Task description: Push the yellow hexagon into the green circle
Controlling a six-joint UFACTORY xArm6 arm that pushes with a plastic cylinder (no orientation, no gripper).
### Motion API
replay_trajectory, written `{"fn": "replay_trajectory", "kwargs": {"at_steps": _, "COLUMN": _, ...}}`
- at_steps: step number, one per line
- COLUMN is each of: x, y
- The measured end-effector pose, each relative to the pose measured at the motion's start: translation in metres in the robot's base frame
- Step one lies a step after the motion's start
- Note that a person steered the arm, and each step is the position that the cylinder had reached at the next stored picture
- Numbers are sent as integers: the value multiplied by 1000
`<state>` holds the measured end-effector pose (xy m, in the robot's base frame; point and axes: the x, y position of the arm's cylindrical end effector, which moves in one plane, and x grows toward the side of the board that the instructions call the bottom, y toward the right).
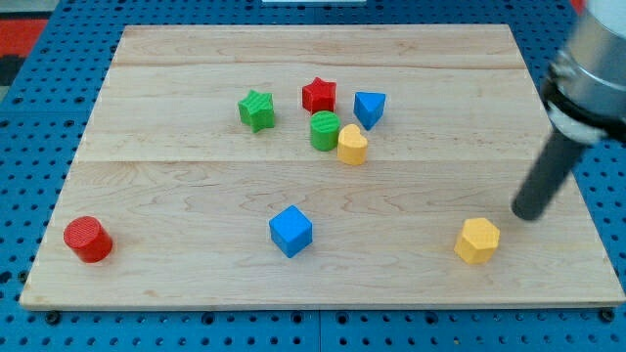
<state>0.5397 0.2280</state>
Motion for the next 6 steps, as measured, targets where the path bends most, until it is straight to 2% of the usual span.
{"fn": "replay_trajectory", "kwargs": {"at_steps": 1, "x": 23, "y": -48}}
{"fn": "replay_trajectory", "kwargs": {"at_steps": 2, "x": 15, "y": -142}}
{"fn": "replay_trajectory", "kwargs": {"at_steps": 3, "x": 14, "y": -184}}
{"fn": "replay_trajectory", "kwargs": {"at_steps": 4, "x": 67, "y": -173}}
{"fn": "replay_trajectory", "kwargs": {"at_steps": 5, "x": 41, "y": -203}}
{"fn": "replay_trajectory", "kwargs": {"at_steps": 6, "x": -10, "y": -240}}
